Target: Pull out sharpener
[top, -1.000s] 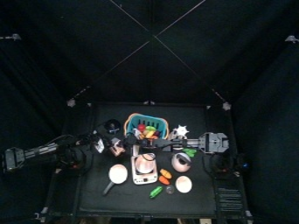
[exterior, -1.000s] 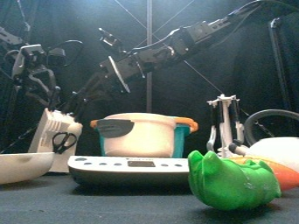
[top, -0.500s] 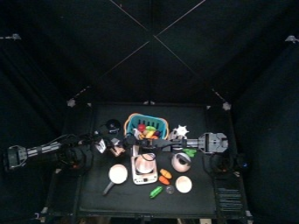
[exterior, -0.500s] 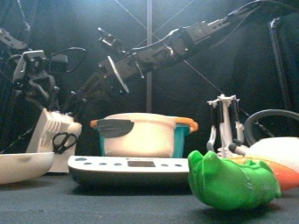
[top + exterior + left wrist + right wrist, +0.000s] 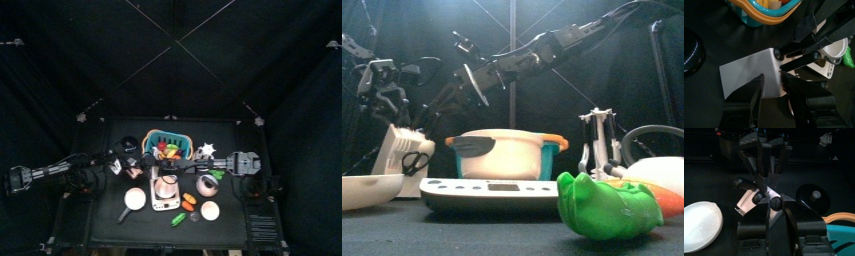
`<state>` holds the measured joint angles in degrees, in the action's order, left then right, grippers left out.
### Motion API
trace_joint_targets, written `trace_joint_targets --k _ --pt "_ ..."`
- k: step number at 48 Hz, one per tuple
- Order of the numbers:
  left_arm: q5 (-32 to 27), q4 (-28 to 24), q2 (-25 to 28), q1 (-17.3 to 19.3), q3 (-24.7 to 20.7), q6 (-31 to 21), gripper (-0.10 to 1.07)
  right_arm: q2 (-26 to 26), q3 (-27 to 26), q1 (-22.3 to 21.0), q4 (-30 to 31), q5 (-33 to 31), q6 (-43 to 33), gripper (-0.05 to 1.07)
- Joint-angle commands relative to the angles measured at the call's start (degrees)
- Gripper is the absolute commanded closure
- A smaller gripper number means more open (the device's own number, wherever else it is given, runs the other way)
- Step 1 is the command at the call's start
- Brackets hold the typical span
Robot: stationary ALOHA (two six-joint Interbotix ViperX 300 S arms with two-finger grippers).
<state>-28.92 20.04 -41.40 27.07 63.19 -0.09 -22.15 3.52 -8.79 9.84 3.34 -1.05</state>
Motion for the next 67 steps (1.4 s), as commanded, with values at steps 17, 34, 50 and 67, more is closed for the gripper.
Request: trace_joint_targets --k 17,34,50,67 --pt "-0.3 0.3 3.2 2.2 0.6 0.2 0.24 0.4 -0.5 -0.2 0.0 -0.4 -0.3 0.64" --pt "-3.1 1.0 3.2 2.5 2.3 0.2 0.24 0.6 -1.7 -0.1 0.5 -0.6 -0.2 0.64" --pt "-4.4 0.9 3.3 2.5 2.7 0.1 0.24 1.0 -2.2 0.5 0.8 -0.6 -0.2 0.64" --pt "-4.5 1.0 3.2 2.5 2.9 0.1 0.24 1.6 -2.8 1.4 1.6 -0.6 -0.2 0.65"
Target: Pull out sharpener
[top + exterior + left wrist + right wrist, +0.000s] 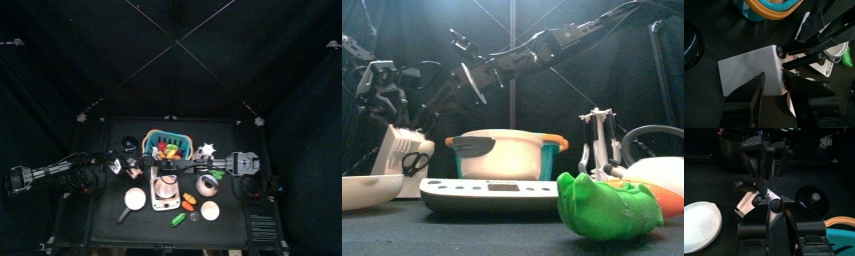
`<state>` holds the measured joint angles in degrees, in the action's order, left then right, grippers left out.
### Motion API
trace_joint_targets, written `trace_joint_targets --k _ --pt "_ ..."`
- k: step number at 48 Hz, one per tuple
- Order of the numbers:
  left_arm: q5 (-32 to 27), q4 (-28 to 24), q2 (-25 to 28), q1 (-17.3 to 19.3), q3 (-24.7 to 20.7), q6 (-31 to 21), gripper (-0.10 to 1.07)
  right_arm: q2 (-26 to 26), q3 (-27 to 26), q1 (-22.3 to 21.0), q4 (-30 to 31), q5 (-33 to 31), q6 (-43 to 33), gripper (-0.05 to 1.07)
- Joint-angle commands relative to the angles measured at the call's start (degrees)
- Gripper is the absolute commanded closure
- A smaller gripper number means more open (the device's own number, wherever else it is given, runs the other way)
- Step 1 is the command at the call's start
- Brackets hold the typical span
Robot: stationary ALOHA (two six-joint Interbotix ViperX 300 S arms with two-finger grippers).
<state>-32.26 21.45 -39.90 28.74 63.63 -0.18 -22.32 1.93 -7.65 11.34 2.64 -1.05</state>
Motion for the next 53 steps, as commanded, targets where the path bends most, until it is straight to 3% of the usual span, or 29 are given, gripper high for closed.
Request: trace_joint_targets --k 1,15,28,53 --pt "-1.1 -0.5 1.8 0.8 2.5 0.2 0.24 1.8 -1.2 0.3 0.0 0.1 -0.2 0.65" --pt "-1.1 -0.5 1.7 0.9 2.6 0.2 0.24 3.0 -1.1 0.5 0.1 0.1 -0.1 0.65" --pt "-1.0 -0.5 1.7 0.9 2.8 0.2 0.24 3.4 -1.1 0.6 0.0 0.1 -0.2 0.75" --pt "-0.8 -0.4 1.7 0.8 2.8 0.1 0.24 4.3 -1.3 0.7 -0.1 1.3 -0.2 0.75"
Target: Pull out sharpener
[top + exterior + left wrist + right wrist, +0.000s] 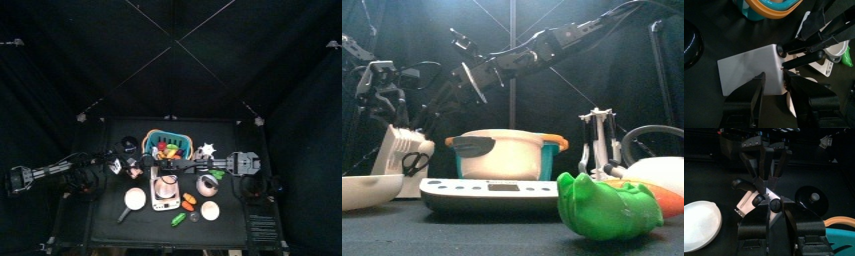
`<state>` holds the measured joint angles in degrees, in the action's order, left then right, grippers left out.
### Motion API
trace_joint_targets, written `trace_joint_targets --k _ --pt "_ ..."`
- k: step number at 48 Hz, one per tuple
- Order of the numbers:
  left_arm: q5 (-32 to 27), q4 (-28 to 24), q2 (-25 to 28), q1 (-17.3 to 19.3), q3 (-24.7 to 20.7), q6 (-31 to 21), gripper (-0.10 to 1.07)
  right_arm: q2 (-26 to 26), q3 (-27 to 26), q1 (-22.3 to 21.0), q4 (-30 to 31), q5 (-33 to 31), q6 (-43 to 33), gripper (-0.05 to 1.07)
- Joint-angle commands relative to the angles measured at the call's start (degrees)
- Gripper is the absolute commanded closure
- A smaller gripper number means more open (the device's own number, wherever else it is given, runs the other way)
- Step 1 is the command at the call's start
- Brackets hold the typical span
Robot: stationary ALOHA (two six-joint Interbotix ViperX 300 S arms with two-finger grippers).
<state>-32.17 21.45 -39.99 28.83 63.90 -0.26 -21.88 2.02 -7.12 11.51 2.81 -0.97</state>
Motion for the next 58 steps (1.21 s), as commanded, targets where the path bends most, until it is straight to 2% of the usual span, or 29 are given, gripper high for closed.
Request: trace_joint_targets --k 1,16,58 --pt "-0.9 -0.5 1.8 0.8 2.6 0.2 0.24 4.0 -1.4 0.2 -0.4 1.4 -0.4 0.75" --pt "-0.9 -0.4 1.8 1.0 2.6 0.2 0.24 3.9 -1.9 0.2 -2.6 4.5 -0.4 0.76" --pt "-0.9 -0.4 1.8 1.1 3.1 0.2 0.24 5.1 -2.0 0.6 -2.5 6.2 -0.3 0.77"
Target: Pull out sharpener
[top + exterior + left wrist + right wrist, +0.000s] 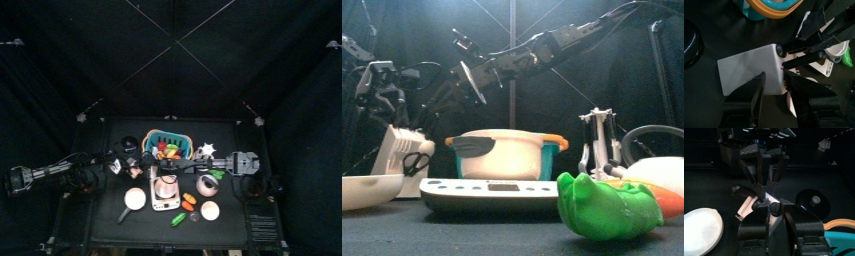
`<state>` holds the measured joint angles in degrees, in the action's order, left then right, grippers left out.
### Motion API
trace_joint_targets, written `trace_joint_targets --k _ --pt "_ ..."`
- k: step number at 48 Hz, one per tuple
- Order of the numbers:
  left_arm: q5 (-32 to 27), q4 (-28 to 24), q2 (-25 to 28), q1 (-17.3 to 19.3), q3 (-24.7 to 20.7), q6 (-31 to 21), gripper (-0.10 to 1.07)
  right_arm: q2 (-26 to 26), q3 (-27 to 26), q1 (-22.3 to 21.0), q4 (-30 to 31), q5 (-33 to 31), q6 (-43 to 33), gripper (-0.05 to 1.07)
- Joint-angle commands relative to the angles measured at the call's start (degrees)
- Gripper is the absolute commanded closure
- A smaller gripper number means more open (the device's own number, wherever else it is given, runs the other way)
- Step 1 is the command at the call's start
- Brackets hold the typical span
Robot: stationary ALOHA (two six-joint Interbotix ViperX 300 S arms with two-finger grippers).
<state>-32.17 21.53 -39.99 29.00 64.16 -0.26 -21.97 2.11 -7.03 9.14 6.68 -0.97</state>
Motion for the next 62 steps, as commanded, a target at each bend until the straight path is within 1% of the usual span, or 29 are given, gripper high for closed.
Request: trace_joint_targets --k 1,18,36,47,62 --pt "-0.9 -0.5 1.8 0.9 2.8 0.2 0.24 5.2 -2.0 0.5 -0.2 2.5 -0.3 0.77" --pt "-0.9 -0.5 1.8 1.0 3.0 0.2 0.24 5.9 -2.0 1.1 0.1 3.8 0.1 0.77" --pt "-0.9 -0.4 1.8 0.9 3.1 0.2 0.24 6.3 -1.7 3.1 2.0 4.2 -0.2 0.77" --pt "-0.9 -0.4 1.8 0.9 3.1 0.2 0.24 6.5 -1.3 4.5 2.0 4.2 -0.2 0.77" --pt "-0.9 -0.4 1.8 1.0 3.1 0.2 0.24 6.2 0.9 4.8 1.7 3.4 -0.4 0.77"
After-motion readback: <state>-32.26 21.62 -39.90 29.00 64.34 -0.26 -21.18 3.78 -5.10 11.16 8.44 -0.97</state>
